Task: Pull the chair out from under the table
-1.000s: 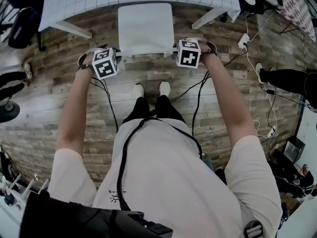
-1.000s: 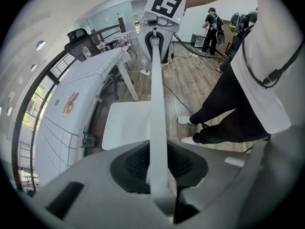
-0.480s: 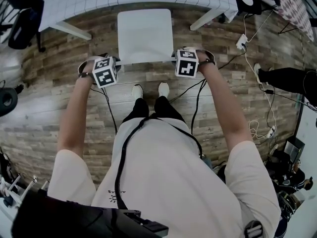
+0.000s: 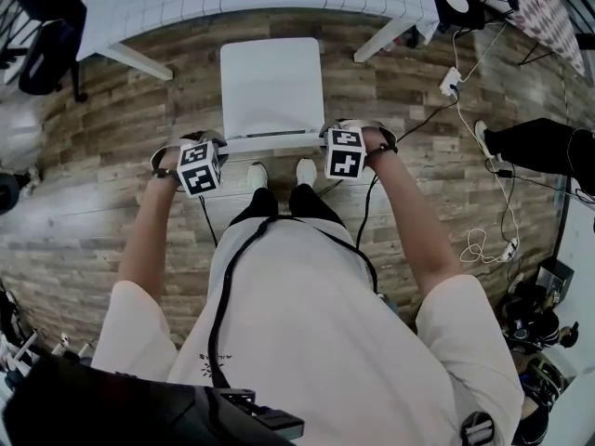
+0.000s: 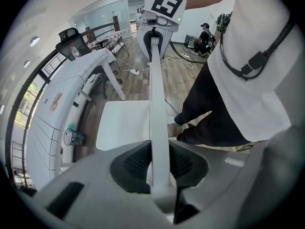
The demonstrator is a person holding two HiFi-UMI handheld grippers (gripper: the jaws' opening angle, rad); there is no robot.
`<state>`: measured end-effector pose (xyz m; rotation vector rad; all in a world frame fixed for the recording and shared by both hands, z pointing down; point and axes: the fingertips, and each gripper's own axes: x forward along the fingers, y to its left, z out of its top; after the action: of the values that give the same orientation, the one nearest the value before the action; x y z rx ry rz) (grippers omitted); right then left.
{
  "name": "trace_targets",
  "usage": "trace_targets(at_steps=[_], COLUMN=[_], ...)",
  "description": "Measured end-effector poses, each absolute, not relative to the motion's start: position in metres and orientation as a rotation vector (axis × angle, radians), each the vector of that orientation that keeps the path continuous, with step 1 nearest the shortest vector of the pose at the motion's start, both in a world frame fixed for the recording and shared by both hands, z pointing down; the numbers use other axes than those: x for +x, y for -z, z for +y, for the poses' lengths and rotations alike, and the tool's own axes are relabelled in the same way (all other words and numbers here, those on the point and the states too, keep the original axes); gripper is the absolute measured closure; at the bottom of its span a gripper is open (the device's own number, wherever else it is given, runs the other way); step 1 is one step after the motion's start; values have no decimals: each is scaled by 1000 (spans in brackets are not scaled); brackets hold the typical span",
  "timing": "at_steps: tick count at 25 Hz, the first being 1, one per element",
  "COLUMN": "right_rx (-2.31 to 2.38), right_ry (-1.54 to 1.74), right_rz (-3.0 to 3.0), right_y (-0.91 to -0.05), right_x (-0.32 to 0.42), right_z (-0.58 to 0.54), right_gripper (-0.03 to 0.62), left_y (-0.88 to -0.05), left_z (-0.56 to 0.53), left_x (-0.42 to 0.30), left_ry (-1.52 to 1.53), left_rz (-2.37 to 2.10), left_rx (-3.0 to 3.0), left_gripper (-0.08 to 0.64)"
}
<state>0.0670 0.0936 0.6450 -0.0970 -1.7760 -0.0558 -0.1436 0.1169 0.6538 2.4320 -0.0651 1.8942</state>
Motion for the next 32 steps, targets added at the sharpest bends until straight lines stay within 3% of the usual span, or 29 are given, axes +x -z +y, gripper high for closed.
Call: trace_targets(at_steps=[29,32], right_rx=[-110,-121], right_ry=[1,-55], right_rz=[-1786,-1816], right_y=[-646,-637], right_x=[76,76], right_z=[193,193], right_gripper=[494,475], left_y=[-653,-639], left_z=[217,210], left_x=[-133,-126], left_ry=[-1831,-1689], left_rz=[-7,-78], left_rx=[2398,2420], left_gripper=[463,409])
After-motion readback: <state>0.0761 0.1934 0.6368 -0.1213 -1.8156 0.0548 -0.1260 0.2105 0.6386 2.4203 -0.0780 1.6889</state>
